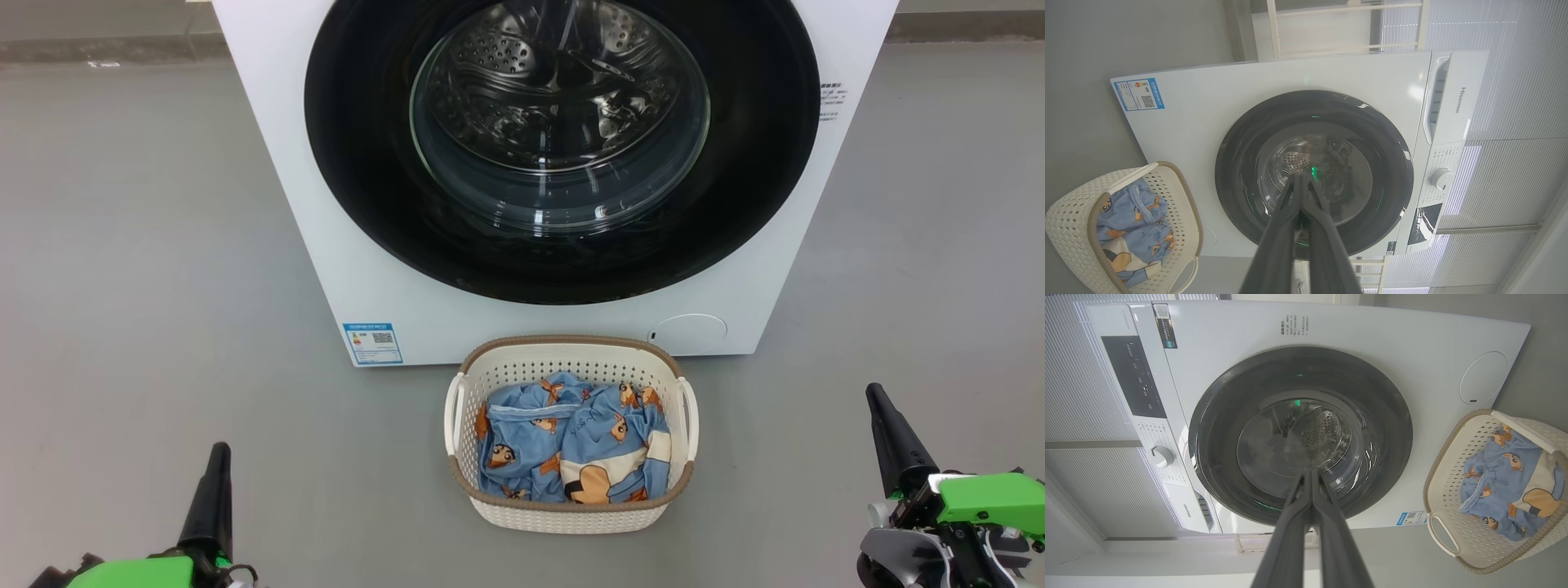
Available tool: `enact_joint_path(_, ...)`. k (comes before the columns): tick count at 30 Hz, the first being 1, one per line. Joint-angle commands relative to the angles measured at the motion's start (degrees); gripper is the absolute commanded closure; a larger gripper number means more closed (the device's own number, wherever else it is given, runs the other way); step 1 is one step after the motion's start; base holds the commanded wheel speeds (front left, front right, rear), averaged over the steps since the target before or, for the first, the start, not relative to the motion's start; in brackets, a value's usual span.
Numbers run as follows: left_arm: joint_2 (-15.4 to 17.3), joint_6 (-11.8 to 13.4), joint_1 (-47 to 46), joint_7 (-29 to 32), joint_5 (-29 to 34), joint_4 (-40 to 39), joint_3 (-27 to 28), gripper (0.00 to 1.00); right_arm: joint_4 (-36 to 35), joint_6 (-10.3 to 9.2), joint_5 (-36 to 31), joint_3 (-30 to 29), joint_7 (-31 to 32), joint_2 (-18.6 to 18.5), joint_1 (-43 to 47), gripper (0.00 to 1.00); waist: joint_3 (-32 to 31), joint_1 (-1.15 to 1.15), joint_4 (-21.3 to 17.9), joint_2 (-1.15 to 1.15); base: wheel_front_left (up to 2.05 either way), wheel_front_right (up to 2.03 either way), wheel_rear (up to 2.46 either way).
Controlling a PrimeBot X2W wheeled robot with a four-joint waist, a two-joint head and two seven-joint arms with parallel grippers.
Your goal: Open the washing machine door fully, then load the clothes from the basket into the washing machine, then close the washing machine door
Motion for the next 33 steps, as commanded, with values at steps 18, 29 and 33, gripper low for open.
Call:
enact_joint_path(18,0.5,-0.4,-1.3,0.3,0.8,-1.1,2.0,1.0,-1.4,0.28,-0.4,1.1,0.3,-0.6,-1.7,1.0,0.0,0.0,0.0,0.0,0.0,0.0,0.0)
enact_joint_path(29,0.5,-0.4,-1.3,0.3,0.8,-1.1,2.0,1.0,-1.4,0.28,-0.5,1.1,0.3,-0.6,-1.7,1.0,0.0,0.0,0.0,0.0,0.0,0.0,0.0)
enact_joint_path(33,0.5,-0.4,-1.3,0.3,0.8,-1.1,2.0,1.0,-1.4,0.28,-0.5,1.1,0.3,-0.6,-1.7,1.0,0.0,0.0,0.0,0.0,0.0,0.0,0.0)
